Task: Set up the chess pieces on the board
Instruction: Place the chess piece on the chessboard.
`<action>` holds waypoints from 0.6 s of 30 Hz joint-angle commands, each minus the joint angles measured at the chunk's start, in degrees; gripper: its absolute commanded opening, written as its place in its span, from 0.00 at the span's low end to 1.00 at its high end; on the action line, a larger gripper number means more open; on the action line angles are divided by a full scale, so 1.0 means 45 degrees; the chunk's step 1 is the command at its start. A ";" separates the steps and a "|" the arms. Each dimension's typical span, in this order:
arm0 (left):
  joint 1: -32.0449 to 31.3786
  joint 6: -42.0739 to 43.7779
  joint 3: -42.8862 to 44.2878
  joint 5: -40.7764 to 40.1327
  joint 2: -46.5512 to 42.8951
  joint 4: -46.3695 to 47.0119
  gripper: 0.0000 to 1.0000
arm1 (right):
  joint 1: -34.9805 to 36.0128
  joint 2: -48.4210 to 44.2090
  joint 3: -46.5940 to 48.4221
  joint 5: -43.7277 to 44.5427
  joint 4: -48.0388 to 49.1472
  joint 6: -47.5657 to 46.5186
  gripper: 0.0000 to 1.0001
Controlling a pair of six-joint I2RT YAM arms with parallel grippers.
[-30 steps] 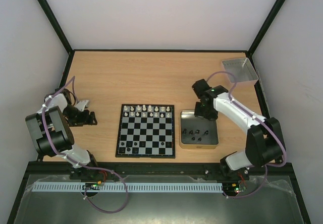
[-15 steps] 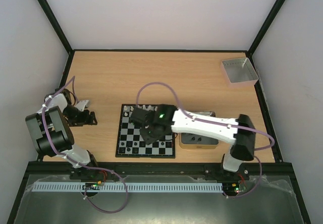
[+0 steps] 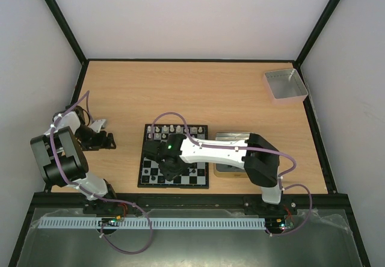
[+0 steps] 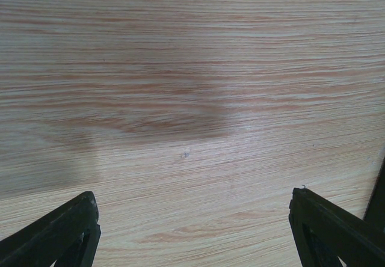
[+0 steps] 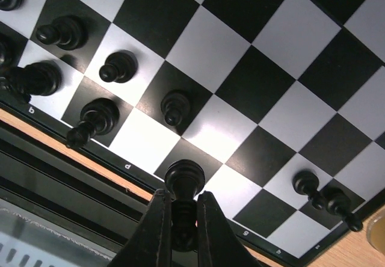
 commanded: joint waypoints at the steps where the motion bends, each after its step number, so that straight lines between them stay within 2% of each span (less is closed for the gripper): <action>1: 0.0056 0.0073 -0.0107 0.0075 -0.0083 -0.0207 0.86 | 0.0065 0.0312 0.0205 -0.0203 0.0406 -0.0326 0.04; 18: 0.0071 0.0034 -0.0127 -0.0003 -0.0227 -0.0156 0.87 | 0.0370 0.0994 0.0394 -0.0483 0.0647 -0.0377 0.04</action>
